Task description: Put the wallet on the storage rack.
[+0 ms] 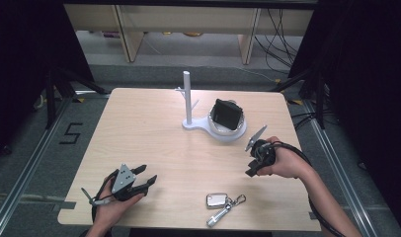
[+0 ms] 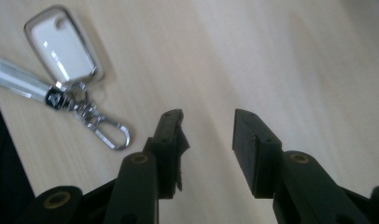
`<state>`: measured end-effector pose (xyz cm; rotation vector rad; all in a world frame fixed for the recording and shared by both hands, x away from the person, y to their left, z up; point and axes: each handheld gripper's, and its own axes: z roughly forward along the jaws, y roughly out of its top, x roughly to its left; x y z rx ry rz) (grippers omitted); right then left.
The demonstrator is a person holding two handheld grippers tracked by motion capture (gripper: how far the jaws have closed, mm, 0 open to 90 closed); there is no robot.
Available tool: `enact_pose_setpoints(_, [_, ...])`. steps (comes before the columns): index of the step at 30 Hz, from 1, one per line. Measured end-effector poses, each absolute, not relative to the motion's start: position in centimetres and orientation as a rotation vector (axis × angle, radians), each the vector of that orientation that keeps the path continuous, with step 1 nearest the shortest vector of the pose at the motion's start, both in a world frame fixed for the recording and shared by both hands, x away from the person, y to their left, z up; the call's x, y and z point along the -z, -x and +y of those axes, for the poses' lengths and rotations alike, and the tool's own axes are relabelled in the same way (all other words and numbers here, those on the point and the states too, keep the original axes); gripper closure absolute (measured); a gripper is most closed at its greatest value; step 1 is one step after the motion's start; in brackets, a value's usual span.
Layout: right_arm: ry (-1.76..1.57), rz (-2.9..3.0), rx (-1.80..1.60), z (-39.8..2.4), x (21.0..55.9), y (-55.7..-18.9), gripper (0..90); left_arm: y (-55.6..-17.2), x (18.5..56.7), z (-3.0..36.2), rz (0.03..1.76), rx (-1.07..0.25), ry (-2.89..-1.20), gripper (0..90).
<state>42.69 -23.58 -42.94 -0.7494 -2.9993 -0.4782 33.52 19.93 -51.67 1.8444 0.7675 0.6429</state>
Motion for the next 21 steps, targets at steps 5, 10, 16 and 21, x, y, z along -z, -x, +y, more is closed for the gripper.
enact_pose_setpoints(5, [0.665, -3.008, 0.417, -23.4, 44.0, -41.1, 61.5, -33.6, 51.7, 19.9, 0.765, -0.639, -1.839, 43.8])
enact_pose_setpoints(10, [0.630, -3.014, 0.357, -23.2, 44.5, -40.3, 60.8, -33.5, 51.7, 19.8, 0.766, -0.644, -1.847, 43.8])
enact_pose_setpoints(16, [0.571, -3.014, 0.329, -22.7, 45.0, -39.6, 60.4, -33.5, 51.7, 19.8, 0.766, -0.645, -1.846, 43.8])
enact_pose_setpoints(21, [0.549, -3.016, 0.325, -22.5, 45.3, -39.2, 59.2, -33.6, 51.8, 19.8, 0.762, -0.638, -1.841, 43.8])
